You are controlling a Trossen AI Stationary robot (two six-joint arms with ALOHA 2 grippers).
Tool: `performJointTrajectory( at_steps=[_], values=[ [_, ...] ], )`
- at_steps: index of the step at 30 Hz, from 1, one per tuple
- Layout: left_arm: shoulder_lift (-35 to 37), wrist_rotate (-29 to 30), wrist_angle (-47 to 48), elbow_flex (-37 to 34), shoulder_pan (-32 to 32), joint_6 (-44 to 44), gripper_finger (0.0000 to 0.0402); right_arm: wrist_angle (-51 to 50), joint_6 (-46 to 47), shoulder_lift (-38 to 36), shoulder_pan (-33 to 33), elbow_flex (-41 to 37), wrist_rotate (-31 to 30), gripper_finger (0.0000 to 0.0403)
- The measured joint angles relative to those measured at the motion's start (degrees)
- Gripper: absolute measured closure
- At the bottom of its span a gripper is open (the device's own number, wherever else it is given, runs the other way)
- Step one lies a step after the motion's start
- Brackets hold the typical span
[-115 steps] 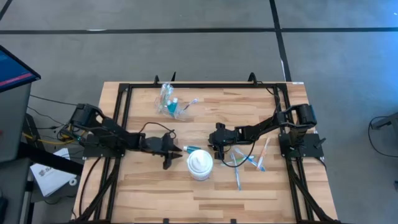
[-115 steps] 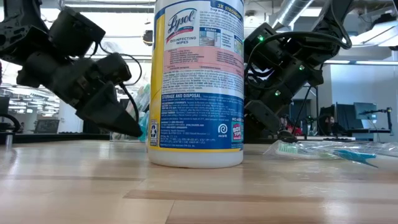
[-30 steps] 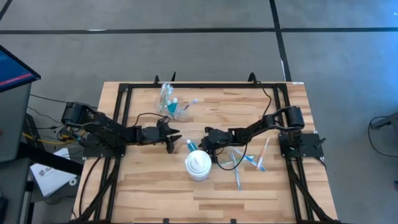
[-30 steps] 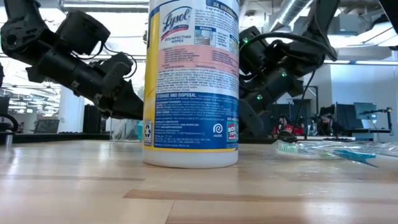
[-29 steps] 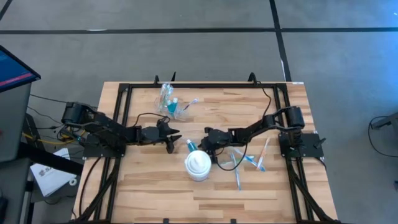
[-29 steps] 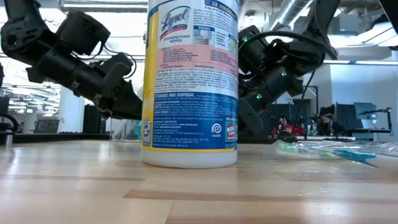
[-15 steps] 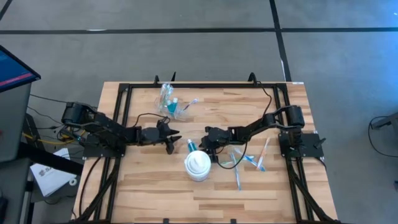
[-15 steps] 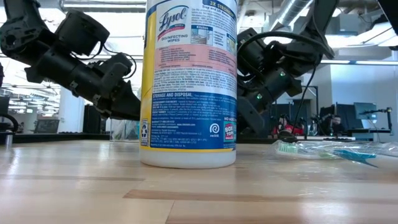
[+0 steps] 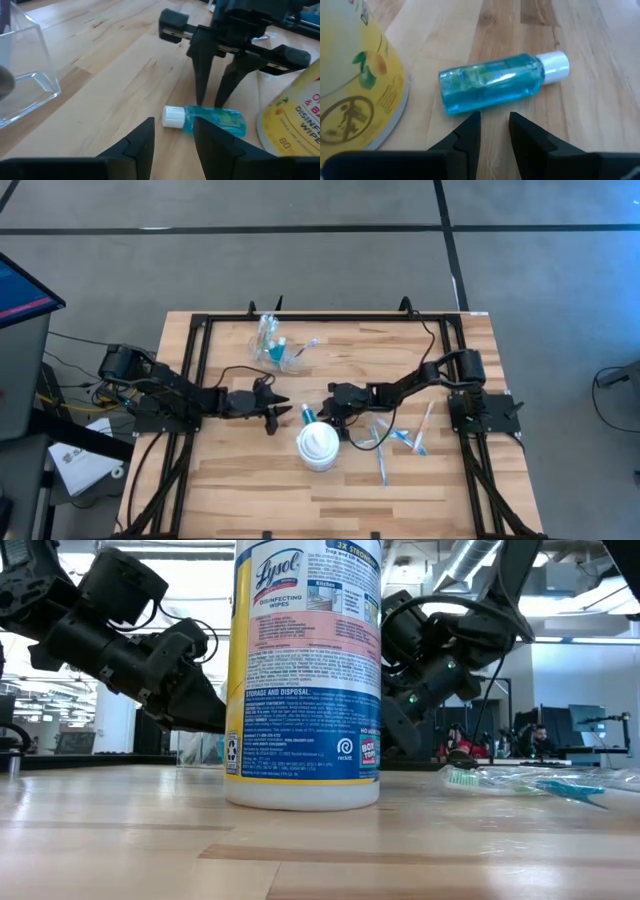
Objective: Pick & Place toothbrushing station
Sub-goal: Put the blue mouthwash into the transparent organizer
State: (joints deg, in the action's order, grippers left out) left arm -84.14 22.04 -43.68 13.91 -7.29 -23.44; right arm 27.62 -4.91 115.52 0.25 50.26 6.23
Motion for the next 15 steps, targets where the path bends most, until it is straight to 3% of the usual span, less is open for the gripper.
performJointTrajectory(
  at_steps=[9, 15],
  values=[
    [0.0, 0.02, -0.01, 0.02, -0.37, -3.5, 0.027, 3.45, -0.02, 0.15, -1.24, 0.22, 3.96, 0.0308],
    [0.0, 0.0, -0.02, 0.02, -0.37, -12.01, 0.027, 2.45, -1.47, 1.19, -1.14, 2.23, 5.91, 0.0308]
  ],
)
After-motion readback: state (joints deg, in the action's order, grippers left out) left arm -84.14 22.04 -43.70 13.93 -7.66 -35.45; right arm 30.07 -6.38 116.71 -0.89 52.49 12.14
